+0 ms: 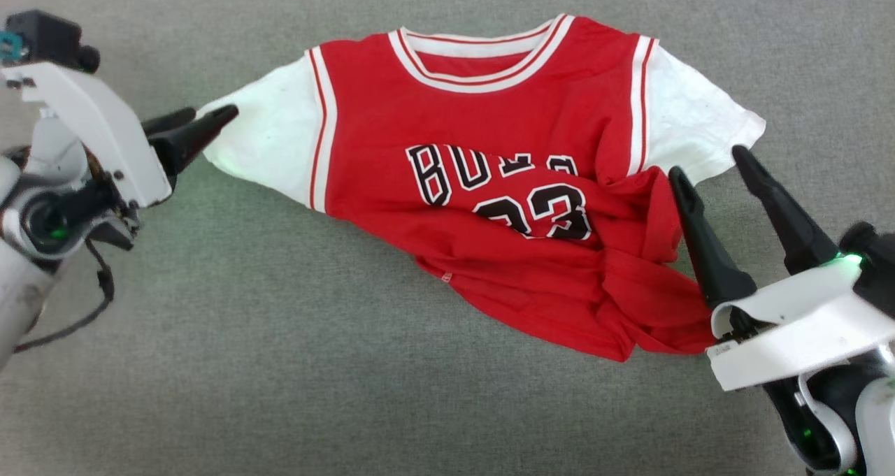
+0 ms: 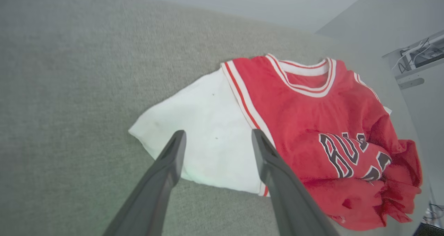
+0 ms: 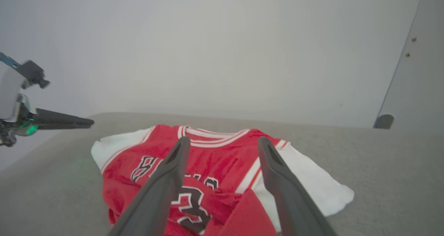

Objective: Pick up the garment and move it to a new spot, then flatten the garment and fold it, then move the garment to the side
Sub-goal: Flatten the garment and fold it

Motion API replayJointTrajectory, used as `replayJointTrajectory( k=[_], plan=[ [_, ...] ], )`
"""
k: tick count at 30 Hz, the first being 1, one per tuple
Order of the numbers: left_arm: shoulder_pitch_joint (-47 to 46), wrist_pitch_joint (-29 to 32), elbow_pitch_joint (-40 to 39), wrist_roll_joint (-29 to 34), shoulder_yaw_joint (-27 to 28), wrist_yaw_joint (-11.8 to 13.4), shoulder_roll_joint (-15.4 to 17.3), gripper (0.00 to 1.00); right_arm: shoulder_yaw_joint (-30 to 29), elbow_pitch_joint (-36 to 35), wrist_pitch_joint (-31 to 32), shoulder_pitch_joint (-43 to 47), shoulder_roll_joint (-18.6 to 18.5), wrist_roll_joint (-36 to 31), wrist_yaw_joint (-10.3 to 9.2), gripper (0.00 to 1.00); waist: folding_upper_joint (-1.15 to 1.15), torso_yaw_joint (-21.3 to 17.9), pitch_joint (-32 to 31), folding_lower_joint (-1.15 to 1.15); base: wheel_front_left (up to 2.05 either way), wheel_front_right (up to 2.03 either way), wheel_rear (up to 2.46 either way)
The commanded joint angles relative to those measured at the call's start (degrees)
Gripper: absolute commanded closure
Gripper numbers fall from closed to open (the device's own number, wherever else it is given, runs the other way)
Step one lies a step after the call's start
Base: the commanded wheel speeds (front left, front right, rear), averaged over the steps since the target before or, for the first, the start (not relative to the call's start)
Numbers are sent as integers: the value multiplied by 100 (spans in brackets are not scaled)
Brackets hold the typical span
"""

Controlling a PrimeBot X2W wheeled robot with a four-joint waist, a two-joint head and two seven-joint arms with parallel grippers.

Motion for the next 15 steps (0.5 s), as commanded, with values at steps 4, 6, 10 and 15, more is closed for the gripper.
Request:
replayJointTrajectory(
  k=[4, 6, 10, 15],
  plan=[
    [418, -1018, -401, 368, 87, -19, 141, 0, 125, 302, 525, -240, -313, 161, 1, 0, 0, 113, -107, 0, 0, 0, 0],
    [646, -1686, -555, 723, 63, -16, 221, 0, 128, 480, 817, -361, -521, 277, 1, 0, 0, 200, -126, 0, 0, 0, 0],
    [1166, -2743, -844, 1414, -154, 255, 104, 0, 19, 785, 1368, -676, -904, 693, 1, 0, 0, 487, -135, 0, 0, 0, 0],
    [1711, -3373, -1171, 1789, -61, 569, -138, 0, -158, 1278, 2222, -1220, -1592, 1267, 1, 0, 0, 845, -42, 0, 0, 0, 0]
  ],
)
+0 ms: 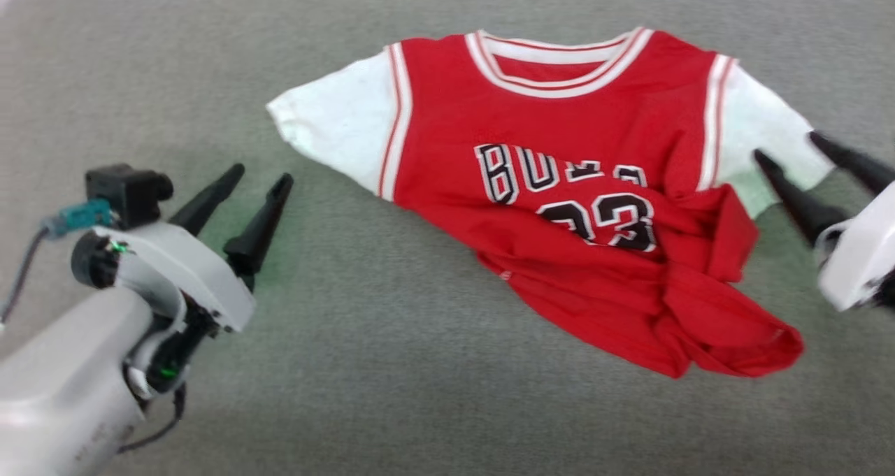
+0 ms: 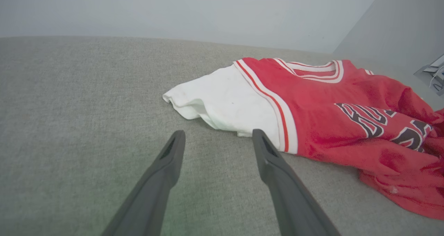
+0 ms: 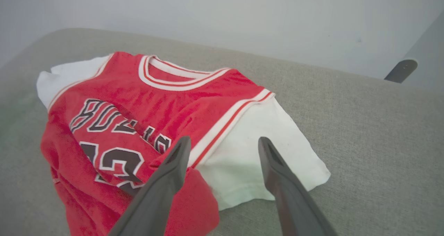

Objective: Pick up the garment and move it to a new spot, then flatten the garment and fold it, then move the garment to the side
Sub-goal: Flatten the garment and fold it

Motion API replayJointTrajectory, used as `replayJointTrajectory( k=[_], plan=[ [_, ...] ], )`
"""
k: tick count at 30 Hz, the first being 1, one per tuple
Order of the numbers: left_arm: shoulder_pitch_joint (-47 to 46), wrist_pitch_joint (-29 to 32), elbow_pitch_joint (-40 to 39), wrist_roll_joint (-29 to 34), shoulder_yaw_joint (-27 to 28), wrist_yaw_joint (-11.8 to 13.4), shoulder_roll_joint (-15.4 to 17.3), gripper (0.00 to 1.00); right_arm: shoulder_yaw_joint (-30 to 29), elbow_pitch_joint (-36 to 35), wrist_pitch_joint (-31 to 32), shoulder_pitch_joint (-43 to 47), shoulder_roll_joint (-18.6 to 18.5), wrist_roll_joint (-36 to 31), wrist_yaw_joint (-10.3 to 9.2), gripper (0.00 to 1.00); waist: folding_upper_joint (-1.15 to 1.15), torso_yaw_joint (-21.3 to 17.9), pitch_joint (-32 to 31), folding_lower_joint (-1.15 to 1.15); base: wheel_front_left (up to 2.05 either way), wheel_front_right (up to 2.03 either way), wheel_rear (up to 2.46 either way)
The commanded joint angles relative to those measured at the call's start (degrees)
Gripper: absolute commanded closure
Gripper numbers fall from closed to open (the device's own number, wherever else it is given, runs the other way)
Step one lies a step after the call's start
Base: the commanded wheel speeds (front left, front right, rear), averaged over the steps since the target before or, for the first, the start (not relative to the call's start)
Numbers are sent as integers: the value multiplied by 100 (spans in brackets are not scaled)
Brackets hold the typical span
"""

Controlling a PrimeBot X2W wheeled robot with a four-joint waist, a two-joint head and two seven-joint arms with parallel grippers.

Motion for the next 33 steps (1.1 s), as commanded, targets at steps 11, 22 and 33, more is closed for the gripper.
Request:
replayJointTrajectory(
  k=[11, 22, 33],
  plan=[
    [1458, -61, -1271, 2235, 2180, 552, -941, 0, 260, 1518, 1635, -1613, -1405, 250, 1, 0, 0, 812, 540, 0, 0, 0, 0],
    [2014, -62, -1351, 3269, 3125, 106, -1538, 0, 1221, 2640, 2402, -2359, -1521, 290, 3, 0, 0, 1062, 883, 0, 0, 0, 0],
    [1726, 4, -1337, 3489, 3420, -251, -1408, 0, 1754, 2763, 2314, -2414, -1578, 485, 0, 100, 0, 916, 982, 0, 0, 0, 0]
  ],
)
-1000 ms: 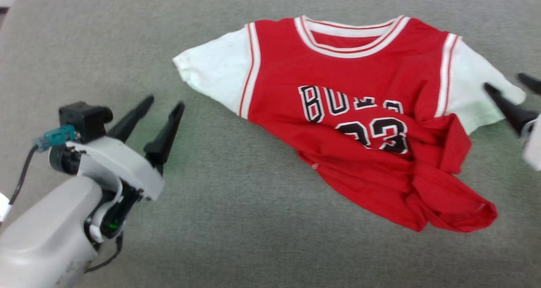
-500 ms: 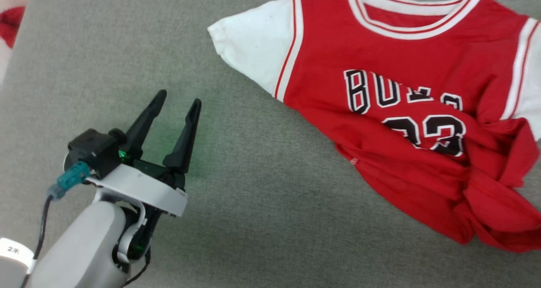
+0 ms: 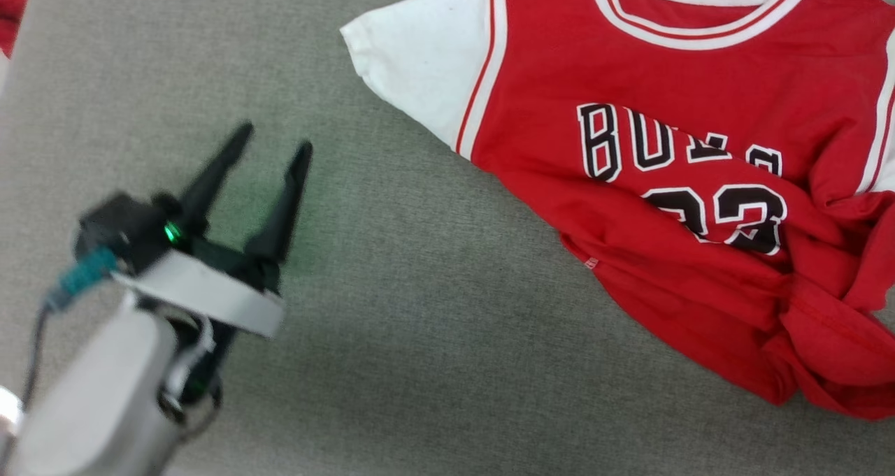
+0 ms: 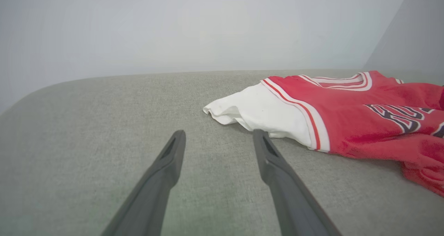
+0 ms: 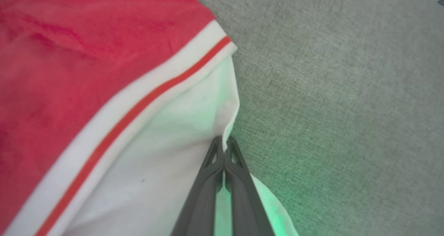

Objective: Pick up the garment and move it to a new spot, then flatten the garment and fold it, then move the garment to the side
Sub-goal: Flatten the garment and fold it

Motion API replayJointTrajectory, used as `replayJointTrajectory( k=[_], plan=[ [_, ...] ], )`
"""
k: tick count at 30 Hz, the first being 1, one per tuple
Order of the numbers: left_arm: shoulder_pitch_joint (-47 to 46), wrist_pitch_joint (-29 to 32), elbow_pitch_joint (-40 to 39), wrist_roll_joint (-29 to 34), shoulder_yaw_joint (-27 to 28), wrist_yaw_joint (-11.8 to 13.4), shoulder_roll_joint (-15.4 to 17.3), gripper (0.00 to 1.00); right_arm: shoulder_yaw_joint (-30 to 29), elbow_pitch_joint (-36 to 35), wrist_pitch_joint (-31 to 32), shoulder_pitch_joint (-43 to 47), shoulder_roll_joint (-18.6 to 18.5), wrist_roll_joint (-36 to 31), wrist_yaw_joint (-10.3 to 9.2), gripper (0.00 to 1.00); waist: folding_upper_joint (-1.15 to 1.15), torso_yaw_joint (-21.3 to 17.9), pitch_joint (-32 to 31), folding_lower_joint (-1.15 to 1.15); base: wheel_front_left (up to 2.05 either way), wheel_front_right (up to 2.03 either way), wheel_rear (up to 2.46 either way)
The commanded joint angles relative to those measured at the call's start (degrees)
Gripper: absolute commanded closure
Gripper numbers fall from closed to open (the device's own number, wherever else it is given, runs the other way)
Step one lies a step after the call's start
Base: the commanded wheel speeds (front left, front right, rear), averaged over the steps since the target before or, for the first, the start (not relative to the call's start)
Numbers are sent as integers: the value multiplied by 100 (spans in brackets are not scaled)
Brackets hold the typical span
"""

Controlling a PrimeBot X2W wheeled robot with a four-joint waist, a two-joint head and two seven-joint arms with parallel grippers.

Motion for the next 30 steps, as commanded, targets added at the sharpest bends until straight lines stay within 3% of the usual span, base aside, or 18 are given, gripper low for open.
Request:
replayJointTrajectory(
  k=[1, 8, 13, 22, 30],
  plan=[
    [-251, 67, -2, 67, 11, -58, 110, 0, 176, 226, 10, 246, 104, 7, -1, 100, 0, -50, 44, 0, 0, 0, 0],
    [-1583, 1060, 165, -319, -306, -345, 642, 0, 369, 282, -100, -51, 264, 87, -3, 100, 0, -237, 233, 0, 0, 0, 0],
    [-2937, 2327, 466, -1282, -1341, -354, 991, 0, 516, 242, -156, -312, 342, 130, -4, 100, 0, -370, 458, 0, 0, 0, 0],
    [-4871, 4136, 1547, -2548, -3181, -359, 1232, 0, 828, 195, -173, -566, 499, 261, -6, 100, 0, -681, 836, 0, 0, 0, 0],
    [-5668, 4858, 1963, -3354, -4159, -359, 1228, 0, 1081, 217, -221, -719, 565, 376, -11, 100, 0, -796, 1005, 0, 0, 0, 0]
  ],
)
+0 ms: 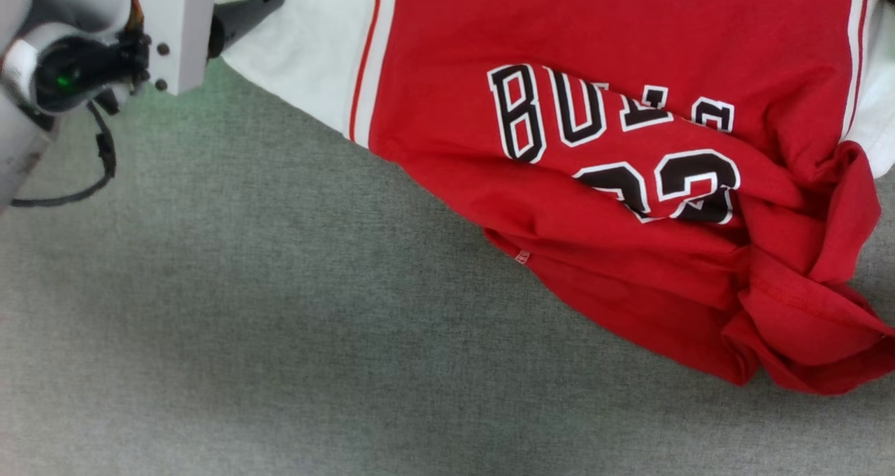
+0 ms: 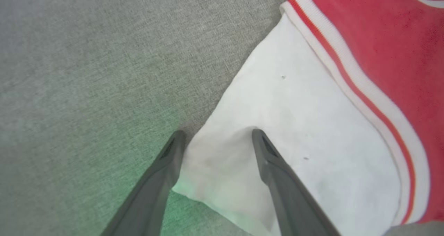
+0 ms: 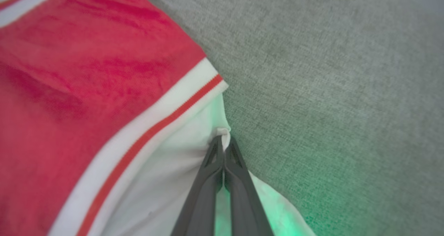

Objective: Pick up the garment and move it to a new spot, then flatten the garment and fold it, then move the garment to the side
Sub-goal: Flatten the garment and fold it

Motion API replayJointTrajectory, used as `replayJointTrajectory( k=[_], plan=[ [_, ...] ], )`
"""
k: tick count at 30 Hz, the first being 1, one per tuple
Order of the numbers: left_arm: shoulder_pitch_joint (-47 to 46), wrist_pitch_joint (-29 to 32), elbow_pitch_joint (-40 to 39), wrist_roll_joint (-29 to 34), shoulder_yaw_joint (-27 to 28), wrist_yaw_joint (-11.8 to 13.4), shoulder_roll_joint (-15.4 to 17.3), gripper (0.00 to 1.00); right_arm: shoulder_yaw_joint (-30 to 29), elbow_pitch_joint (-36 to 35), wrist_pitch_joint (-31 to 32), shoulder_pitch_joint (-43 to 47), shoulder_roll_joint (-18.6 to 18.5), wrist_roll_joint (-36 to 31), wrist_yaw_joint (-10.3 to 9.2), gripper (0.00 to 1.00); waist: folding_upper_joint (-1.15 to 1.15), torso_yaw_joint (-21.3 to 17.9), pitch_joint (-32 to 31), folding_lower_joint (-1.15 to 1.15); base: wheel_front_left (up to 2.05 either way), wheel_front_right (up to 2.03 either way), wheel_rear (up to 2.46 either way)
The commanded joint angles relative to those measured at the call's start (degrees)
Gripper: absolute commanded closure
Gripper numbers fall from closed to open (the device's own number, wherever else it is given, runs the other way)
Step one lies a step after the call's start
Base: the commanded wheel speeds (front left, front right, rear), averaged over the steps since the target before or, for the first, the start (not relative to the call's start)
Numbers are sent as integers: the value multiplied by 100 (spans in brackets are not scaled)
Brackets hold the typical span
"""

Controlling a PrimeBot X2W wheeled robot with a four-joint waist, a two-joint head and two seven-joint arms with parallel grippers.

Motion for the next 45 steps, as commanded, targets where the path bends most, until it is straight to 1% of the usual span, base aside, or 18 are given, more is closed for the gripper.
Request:
replayJointTrajectory(
  k=[1, 3, 5, 6, 7, 8, 10, 15, 18, 22, 26, 30, 32, 34, 36, 39, 42, 45],
  plan=[
    [-64, 53, -2, -67, -196, 3, -17, 0, 438, 431, 65, 473, 216, -26, -25, 100, 0, -51, 70, 0, 0, 0, 0],
    [-108, 37, -14, -122, -290, 3, -17, 0, 470, 437, 41, 471, 230, -7, -25, 100, 0, -57, 79, 0, 0, 0, 0],
    [-133, 106, -30, -367, -424, 1, -26, 0, 529, 467, 19, 473, 244, 16, -25, 100, 0, -62, 83, 0, 0, 0, 0],
    [-153, 142, -50, -454, -485, 1, -23, 20, 562, 481, 2, 463, 242, 38, -25, 100, 0, -61, 85, 0, 0, 0, 0],
    [-165, 191, -57, -540, -543, 1, -12, 56, 578, 491, -23, 459, 235, 57, -25, 100, 0, -57, 82, 0, 0, 0, 0],
    [-195, 232, -60, -603, -589, 1, 9, 100, 584, 492, -48, 440, 236, 67, -25, 100, 0, -54, 78, 0, 0, 0, 0],
    [-247, 216, -58, -699, -646, 1, 35, 100, 628, 472, -166, 360, 243, 66, -25, 100, 0, -51, 70, 0, 0, 0, 0],
    [-264, -250, 42, -886, -653, 4, 64, 100, 629, 434, -698, 164, 306, 61, -17, 100, 0, -50, -40, 0, 0, 0, 0],
    [-287, -747, 142, -1106, -460, 3, 93, 100, 474, 416, -1265, -58, 263, -28, -16, 100, 0, -68, -135, 0, 0, 0, 0],
    [-310, -1527, 356, -1443, -72, 3, 24, 100, 26, 565, -2249, -572, 230, -309, -16, 100, 0, -98, -231, 0, 0, 0, 0],
    [-477, -2357, 552, -1620, 369, 3, -112, 100, -338, 962, -3083, -1053, 391, -796, -16, 100, 0, -88, -286, 0, 0, 0, 0],
    [-825, -3294, 1031, -1617, 808, 2, -427, 100, -952, 1504, -3839, -1779, 690, -1355, -16, 100, 0, -65, -296, 0, 0, 0, 0],
    [-1133, -3774, 1475, -1556, 1041, 8, -560, 100, -1337, 1837, -4157, -2180, 915, -1620, -17, 100, 0, -69, -297, 0, 0, 0, 0],
    [-1435, -4142, 1863, -1598, 1239, 7, -803, 100, -1692, 2113, -4445, -2603, 1122, -1950, -17, 100, 0, -84, -301, 0, 0, 0, 0],
    [-1755, -4387, 2187, -1531, 1343, 7, -1011, 100, -2051, 2335, -4675, -3036, 1282, -2278, -18, 100, 0, -90, -300, 0, 0, 0, 0],
    [-2314, -4697, 2531, -1459, 1571, 8, -1184, 100, -2487, 2580, -5009, -3654, 1529, -2796, -17, 100, 0, -113, -288, 0, 0, 0, 0],
    [-2705, -4836, 2691, -1293, 1805, 8, -1294, 100, -2774, 2773, -5208, -4188, 1759, -3168, -17, 100, 0, -142, -272, 0, 0, 0, 0],
    [-2754, -4865, 2705, -1268, 1940, 8, -1436, 100, -2887, 3021, -5276, -4443, 1958, -3432, -17, 100, 0, -163, -293, 0, 0, 0, 0]
  ],
)
